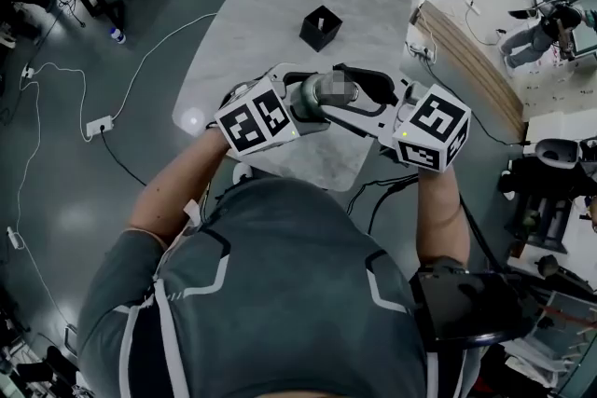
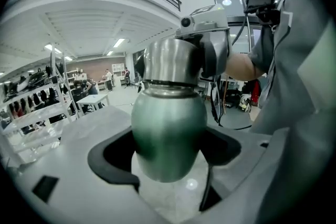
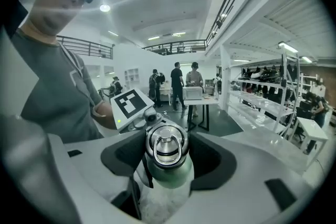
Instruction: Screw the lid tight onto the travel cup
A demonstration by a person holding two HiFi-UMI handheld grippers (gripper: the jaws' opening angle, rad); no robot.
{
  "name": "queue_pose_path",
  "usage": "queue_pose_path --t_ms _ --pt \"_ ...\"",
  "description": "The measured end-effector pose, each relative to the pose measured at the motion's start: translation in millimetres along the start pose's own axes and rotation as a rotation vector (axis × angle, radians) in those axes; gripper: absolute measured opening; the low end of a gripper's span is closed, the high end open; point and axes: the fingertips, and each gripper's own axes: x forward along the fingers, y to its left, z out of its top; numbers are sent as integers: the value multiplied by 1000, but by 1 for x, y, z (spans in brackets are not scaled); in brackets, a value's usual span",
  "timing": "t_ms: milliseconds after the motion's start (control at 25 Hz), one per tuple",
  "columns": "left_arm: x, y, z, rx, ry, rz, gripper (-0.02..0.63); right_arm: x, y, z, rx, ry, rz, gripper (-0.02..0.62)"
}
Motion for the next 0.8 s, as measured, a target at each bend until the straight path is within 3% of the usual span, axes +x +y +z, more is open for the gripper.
queue_pose_path --t_ms 120,240,480,560,680,800 --pt "-4 1 5 7 -7 7 379 0 3 8 -28 3 7 275" --pt "-4 8 1 3 24 82 379 4 2 7 -53 24 -35 275" --pt "1 21 -16 36 126 207 379 10 -8 -11 12 94 -127 272" --pt "2 20 -15 43 114 191 379 8 -8 -10 6 88 -122 272" --pt "0 14 -6 39 59 105 379 2 -5 -3 -23 47 -55 272" --pt "-3 6 0 134 63 47 379 -1 8 -1 -136 97 43 272"
